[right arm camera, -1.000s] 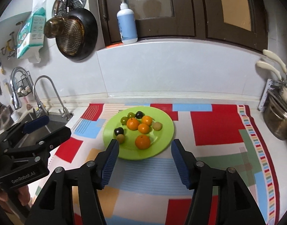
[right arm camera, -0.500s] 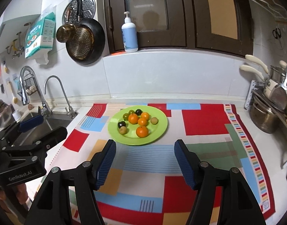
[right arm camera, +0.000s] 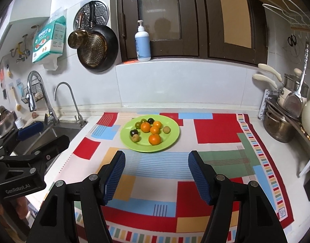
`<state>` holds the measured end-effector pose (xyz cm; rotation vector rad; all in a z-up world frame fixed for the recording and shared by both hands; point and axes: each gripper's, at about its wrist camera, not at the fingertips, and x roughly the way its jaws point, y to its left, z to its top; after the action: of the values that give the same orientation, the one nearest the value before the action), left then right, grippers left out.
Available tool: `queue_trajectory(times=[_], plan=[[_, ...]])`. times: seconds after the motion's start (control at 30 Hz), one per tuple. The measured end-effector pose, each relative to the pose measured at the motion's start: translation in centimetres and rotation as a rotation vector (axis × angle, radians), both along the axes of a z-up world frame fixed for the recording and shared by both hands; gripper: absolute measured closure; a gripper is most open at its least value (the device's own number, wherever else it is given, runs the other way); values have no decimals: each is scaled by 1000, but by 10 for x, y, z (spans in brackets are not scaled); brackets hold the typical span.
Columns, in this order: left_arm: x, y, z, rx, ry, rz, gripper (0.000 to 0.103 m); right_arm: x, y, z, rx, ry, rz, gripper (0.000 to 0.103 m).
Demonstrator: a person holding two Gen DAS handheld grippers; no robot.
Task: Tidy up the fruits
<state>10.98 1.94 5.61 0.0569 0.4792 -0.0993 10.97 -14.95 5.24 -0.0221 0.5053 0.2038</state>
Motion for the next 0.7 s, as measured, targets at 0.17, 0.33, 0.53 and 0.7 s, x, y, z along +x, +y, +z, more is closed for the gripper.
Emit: queue_trajectory(times=[0.17,0.33,0.53,0.7], plan=[[-6,0,5,9,-16,-6,5,-6,0,2,5,-10,2,38],[-7,2,5,12,-19,-2,5,-8,0,4,3,-14,2,38],[-8,3,5,11,-14,-3,4,-9,1,4,0,-14,2,38],[-7,4,5,16,-15,0,1,-9,1,4,1,-13,-1,38]])
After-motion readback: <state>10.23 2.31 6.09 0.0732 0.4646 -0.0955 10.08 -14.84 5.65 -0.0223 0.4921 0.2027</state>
